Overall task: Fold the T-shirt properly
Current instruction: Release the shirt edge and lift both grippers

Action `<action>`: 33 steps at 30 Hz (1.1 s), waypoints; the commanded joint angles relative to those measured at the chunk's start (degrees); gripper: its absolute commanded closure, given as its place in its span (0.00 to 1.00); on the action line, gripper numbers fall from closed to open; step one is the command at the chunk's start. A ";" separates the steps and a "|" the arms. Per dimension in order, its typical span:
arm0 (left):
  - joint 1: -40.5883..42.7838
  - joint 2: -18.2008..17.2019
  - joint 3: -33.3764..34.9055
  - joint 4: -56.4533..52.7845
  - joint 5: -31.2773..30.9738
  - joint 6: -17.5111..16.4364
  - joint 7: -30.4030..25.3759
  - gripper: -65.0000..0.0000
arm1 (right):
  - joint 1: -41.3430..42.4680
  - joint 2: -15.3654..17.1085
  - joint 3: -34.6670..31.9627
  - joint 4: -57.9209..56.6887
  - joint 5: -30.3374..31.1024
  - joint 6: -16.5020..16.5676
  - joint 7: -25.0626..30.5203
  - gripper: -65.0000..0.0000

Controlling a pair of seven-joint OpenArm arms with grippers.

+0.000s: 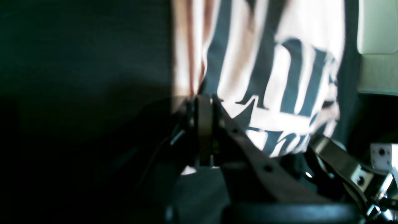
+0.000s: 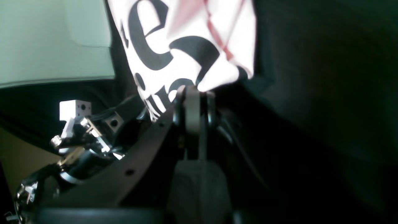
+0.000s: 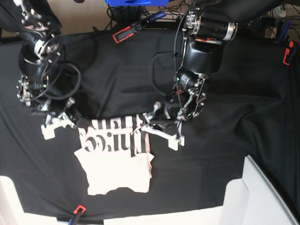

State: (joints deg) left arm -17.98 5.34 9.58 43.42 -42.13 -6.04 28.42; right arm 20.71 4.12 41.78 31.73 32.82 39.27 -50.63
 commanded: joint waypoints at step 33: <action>11.52 -5.74 0.39 18.25 -0.11 -0.15 0.28 1.00 | -9.68 -2.05 0.20 14.91 0.90 0.73 -8.40 1.00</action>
State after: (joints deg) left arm -5.41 -0.12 10.02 60.51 -41.87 -5.89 29.36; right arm 10.50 1.41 41.78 46.02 34.13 40.27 -58.46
